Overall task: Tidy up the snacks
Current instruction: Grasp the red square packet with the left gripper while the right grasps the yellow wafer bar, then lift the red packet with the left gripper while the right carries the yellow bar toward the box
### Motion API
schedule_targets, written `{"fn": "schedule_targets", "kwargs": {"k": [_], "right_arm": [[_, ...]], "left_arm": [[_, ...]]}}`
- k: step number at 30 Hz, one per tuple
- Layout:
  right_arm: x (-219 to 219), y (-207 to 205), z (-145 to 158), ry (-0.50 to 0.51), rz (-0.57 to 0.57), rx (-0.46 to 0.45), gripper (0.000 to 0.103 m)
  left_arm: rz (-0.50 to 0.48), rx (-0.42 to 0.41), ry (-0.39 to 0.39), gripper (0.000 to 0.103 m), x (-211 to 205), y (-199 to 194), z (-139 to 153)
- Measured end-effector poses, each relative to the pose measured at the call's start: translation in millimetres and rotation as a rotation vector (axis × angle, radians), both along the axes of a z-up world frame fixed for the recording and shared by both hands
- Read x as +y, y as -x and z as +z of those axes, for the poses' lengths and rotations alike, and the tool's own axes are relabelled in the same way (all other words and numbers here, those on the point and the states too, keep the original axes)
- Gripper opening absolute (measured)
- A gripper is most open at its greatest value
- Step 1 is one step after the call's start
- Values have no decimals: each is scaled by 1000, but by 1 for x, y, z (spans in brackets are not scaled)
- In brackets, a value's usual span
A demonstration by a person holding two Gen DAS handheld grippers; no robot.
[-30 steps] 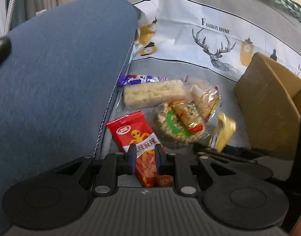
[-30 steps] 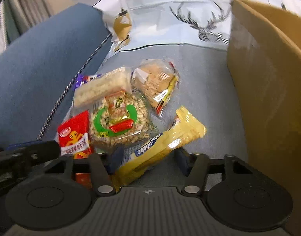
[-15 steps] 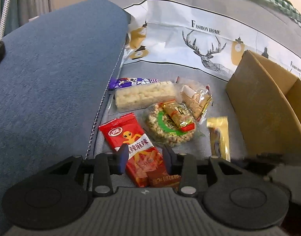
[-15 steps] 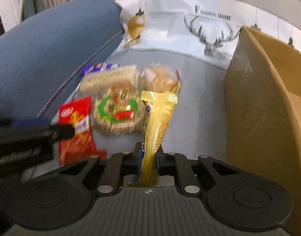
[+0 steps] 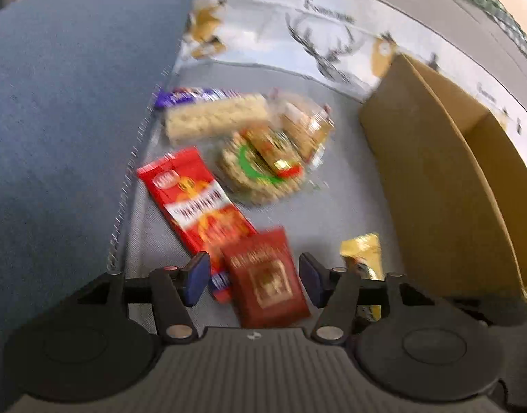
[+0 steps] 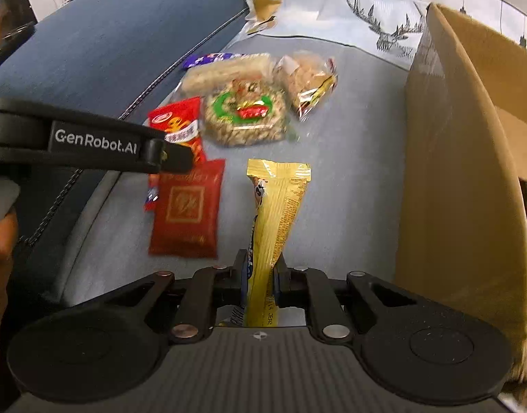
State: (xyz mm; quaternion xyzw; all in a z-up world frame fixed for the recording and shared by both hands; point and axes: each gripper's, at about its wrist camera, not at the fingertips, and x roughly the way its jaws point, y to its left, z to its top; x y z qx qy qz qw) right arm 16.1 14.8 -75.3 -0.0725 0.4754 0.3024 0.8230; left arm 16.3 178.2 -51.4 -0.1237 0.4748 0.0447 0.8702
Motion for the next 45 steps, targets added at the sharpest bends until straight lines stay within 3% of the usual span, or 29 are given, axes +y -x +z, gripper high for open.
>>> {"fn": "schedule_targets", "kwargs": {"k": [3, 9, 16, 18, 22, 27, 32, 45], "right_arm": [[-1, 3, -5, -1, -4, 27, 14], [-4, 7, -10, -4, -18, 24, 15], [-7, 10, -11, -4, -8, 13, 18], [-7, 10, -11, -2, -10, 7, 18], [-4, 15, -10, 13, 6, -20, 18], [-10, 16, -3, -8, -9, -47, 15], [-12, 15, -3, -14, 0, -27, 15], [-9, 13, -8, 7, -10, -9, 15]], "left_arm": [[-26, 14, -28, 63, -10, 1, -3], [-6, 123, -35, 63, -16, -14, -25], [-25, 154, -147, 66, -34, -23, -32], [-28, 155, -179, 53, -39, -23, -32], [-34, 133, -212, 47, -39, -17, -30], [15, 79, -154, 46, -20, -2, -15], [-16, 104, -94, 47, -17, 0, -16], [-98, 172, -150, 48, -34, -4, -32]]}}
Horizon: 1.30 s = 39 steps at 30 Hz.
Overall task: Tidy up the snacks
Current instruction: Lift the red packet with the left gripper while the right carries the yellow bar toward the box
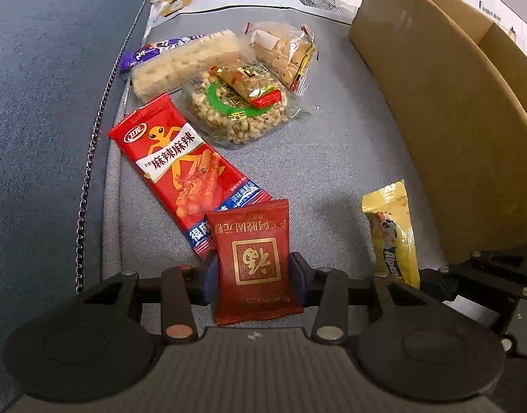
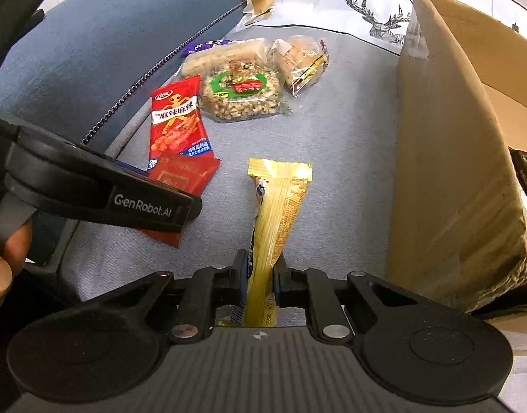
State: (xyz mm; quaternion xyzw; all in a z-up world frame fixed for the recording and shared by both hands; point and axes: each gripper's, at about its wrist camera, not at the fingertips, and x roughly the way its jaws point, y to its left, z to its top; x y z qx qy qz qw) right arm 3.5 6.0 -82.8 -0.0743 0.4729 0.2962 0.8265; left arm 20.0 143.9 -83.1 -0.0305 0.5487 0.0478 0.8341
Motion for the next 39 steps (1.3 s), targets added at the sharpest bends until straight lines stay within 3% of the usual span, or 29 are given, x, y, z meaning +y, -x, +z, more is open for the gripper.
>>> {"fn": "schedule_targets", "kwargs": {"k": [8, 17, 24, 29, 34, 37, 39], "right_arm": [[-5, 7, 13, -34, -20, -50, 14], [-20, 26, 41, -74, -7, -212, 14], [-46, 55, 78, -179, 29, -387, 14], [-78, 77, 95, -237, -1, -496, 14], [-106, 80, 112, -262, -72, -544, 14], [-117, 75, 124, -282, -123, -528, 14], [-123, 77, 133, -296, -130, -565, 14]], "left_arm": [[6, -62, 19, 47, 2, 10, 10], [9, -146, 45, 47, 3, 28, 29], [20, -221, 89, 47, 4, 44, 44], [-1, -378, 120, 47, -1, 68, 65], [-24, -521, 126, 47, -13, 89, 81], [-47, -559, 122, 47, -21, 93, 86], [-60, -574, 126, 47, -24, 93, 87]]}}
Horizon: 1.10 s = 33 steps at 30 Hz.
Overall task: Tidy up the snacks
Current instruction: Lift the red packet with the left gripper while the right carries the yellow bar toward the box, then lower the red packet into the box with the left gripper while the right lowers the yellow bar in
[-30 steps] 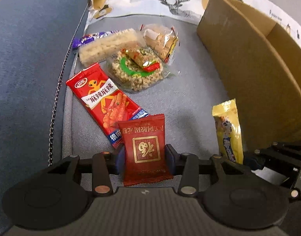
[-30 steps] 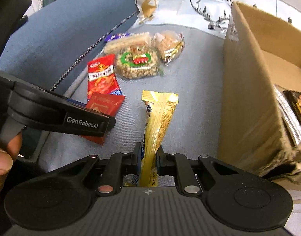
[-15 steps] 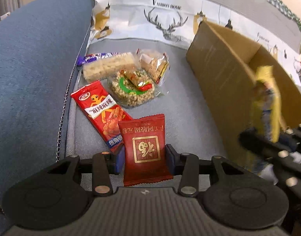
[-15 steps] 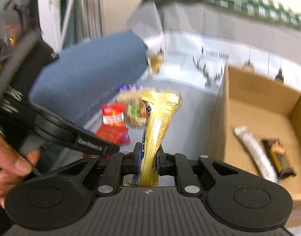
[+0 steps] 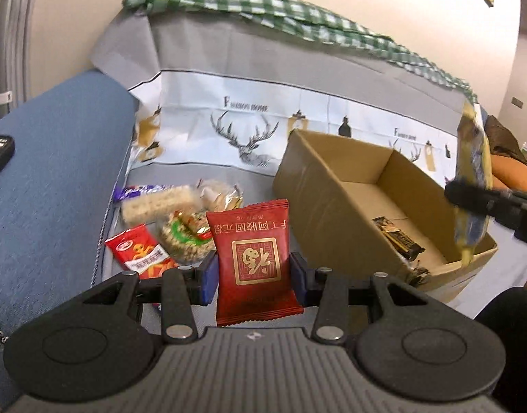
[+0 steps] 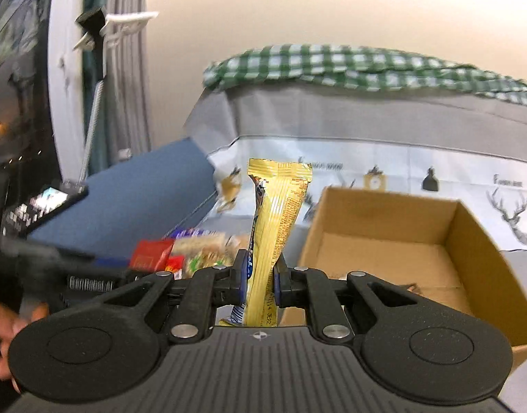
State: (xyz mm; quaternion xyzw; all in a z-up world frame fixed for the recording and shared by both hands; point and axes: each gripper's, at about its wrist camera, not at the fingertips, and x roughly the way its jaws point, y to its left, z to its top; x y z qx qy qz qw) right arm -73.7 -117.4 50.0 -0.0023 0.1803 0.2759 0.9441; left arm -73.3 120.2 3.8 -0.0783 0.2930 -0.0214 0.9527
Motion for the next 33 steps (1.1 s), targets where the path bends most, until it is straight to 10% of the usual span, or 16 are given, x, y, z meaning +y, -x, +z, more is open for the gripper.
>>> {"fn": "schedule_targets", "kwargs": {"k": [24, 33], "right_arm": [[-125, -51, -11, -171, -238, -171, 14], [-153, -61, -36, -265, -320, -103, 14]], "left_arm": [[26, -69, -88, 48, -24, -9, -2], [51, -133, -80, 47, -31, -1, 12]]}}
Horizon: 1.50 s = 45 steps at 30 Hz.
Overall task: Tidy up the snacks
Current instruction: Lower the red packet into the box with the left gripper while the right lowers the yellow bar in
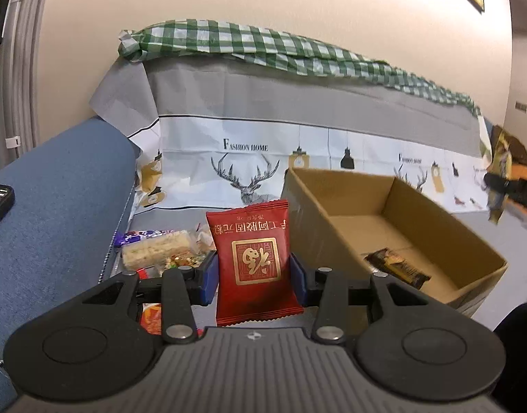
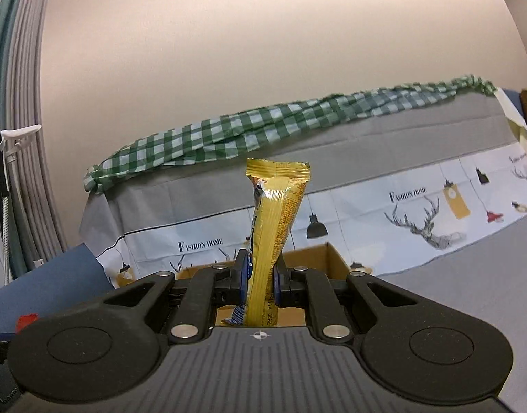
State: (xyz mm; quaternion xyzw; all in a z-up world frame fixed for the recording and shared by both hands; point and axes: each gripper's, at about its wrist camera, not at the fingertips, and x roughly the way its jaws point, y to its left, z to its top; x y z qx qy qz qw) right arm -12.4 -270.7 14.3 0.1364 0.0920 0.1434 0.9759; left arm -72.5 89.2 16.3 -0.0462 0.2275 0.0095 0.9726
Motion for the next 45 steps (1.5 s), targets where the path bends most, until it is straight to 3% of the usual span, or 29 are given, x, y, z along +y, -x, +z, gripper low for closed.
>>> {"fn": "schedule_targets", "kwargs": {"k": [7, 11, 21, 40, 41, 42, 43, 44, 45], "right_arm": [[6, -11, -3, 29, 20, 27, 14], [13, -15, -5, 50, 31, 40, 14], [15, -16, -6, 72, 22, 19, 14], [12, -19, -8, 50, -17, 33, 14], [12, -20, -8, 52, -18, 36, 14], [12, -21, -8, 54, -22, 40, 14], [12, -22, -8, 60, -32, 48, 15], [13, -24, -8, 68, -37, 61, 26], [14, -25, -8, 75, -41, 74, 44]], "left_arm": [[-64, -11, -47, 47, -42, -12, 18], [-123, -2, -32, 47, -73, -30, 33], [-175, -117, 18, 47, -132, -59, 73], [-156, -78, 48, 48, -153, -85, 73], [-156, -74, 49, 50, -154, -86, 72], [-154, -69, 46, 61, -155, -87, 72], [-150, -66, 42, 67, -156, -87, 72], [-147, -66, 41, 74, -156, -88, 72], [-150, -69, 44, 76, -156, -87, 72]]}}
